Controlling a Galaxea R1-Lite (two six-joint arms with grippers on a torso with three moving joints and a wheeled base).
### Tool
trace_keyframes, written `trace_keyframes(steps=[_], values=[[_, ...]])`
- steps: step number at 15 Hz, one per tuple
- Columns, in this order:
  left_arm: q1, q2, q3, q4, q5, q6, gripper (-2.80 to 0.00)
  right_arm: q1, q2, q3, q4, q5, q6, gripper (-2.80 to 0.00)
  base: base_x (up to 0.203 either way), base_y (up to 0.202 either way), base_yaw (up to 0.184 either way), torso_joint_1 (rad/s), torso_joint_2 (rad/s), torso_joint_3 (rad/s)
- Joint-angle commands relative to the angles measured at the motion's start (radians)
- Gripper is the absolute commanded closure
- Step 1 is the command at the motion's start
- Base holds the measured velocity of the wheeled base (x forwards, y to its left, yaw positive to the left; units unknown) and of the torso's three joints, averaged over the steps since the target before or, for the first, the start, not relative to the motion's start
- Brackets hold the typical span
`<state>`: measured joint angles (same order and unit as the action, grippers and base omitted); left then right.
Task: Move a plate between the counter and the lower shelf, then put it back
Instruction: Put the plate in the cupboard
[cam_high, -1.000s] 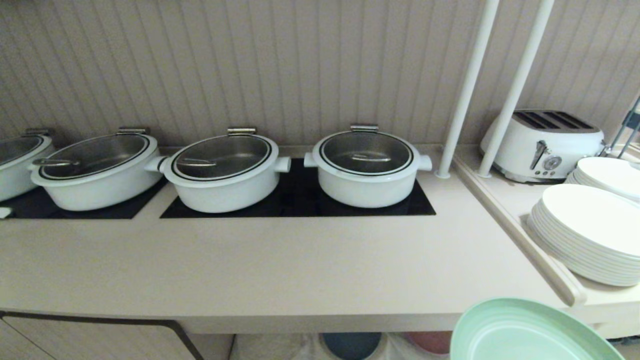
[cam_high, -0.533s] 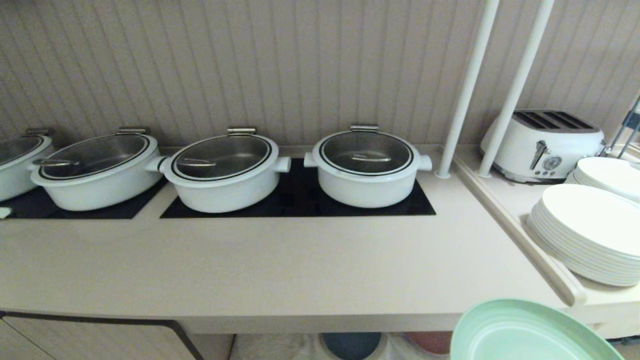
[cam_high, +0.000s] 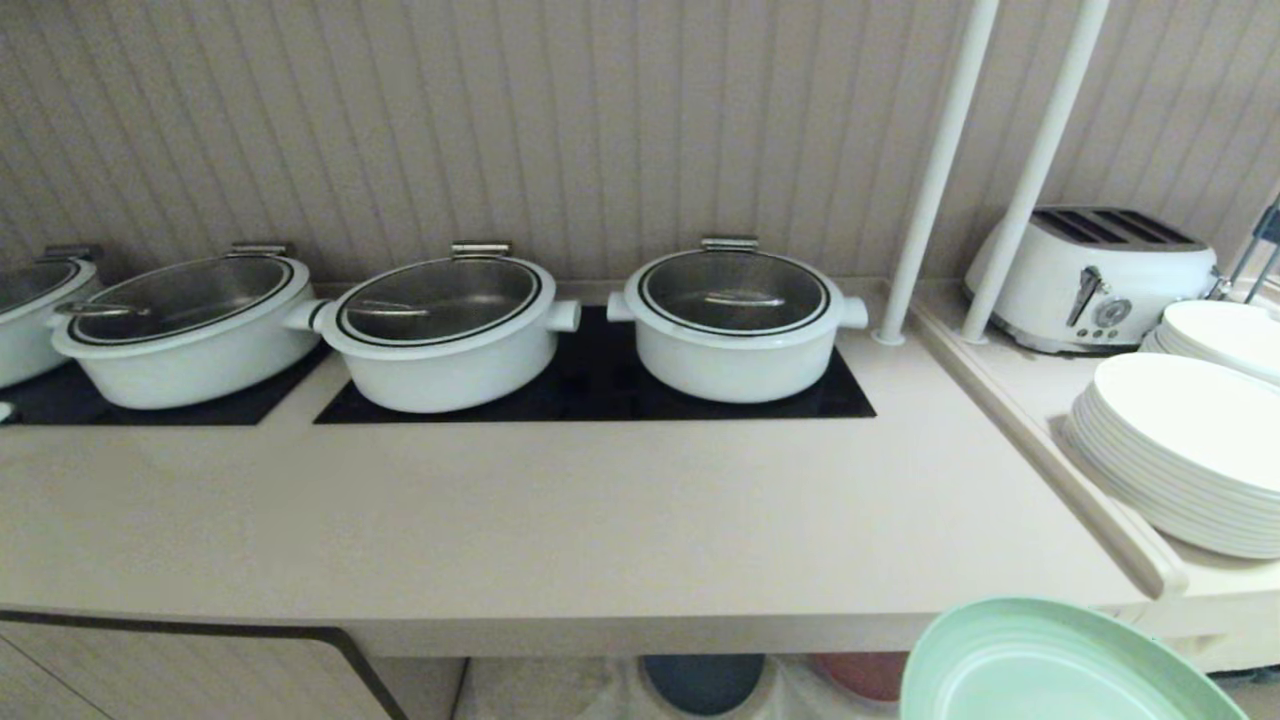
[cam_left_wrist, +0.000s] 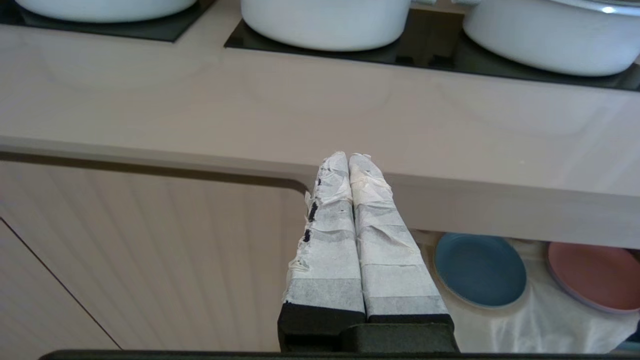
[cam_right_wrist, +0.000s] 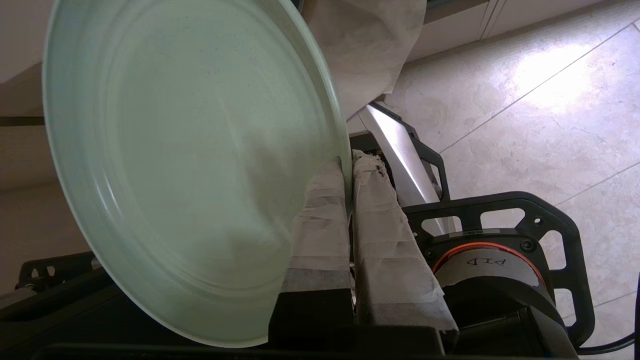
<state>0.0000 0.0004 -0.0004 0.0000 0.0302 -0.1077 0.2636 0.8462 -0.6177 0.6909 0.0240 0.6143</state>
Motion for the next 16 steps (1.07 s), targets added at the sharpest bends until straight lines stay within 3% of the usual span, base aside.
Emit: trace_keyframes(steps=[1, 16], values=[[0.000, 0.000, -0.001, 0.000, 0.000, -0.001, 0.00, 0.000, 0.002, -0.001, 0.004, 0.001, 0.004, 0.00, 0.000, 0.000, 0.000, -0.154, 0.30, 0.154], [0.000, 0.000, -0.001, 0.000, 0.000, -0.001, 0.00, 0.002, -0.032, -0.010, 0.038, 0.014, 0.004, 0.00, 0.000, 0.000, 0.000, -0.156, 0.32, 0.161]])
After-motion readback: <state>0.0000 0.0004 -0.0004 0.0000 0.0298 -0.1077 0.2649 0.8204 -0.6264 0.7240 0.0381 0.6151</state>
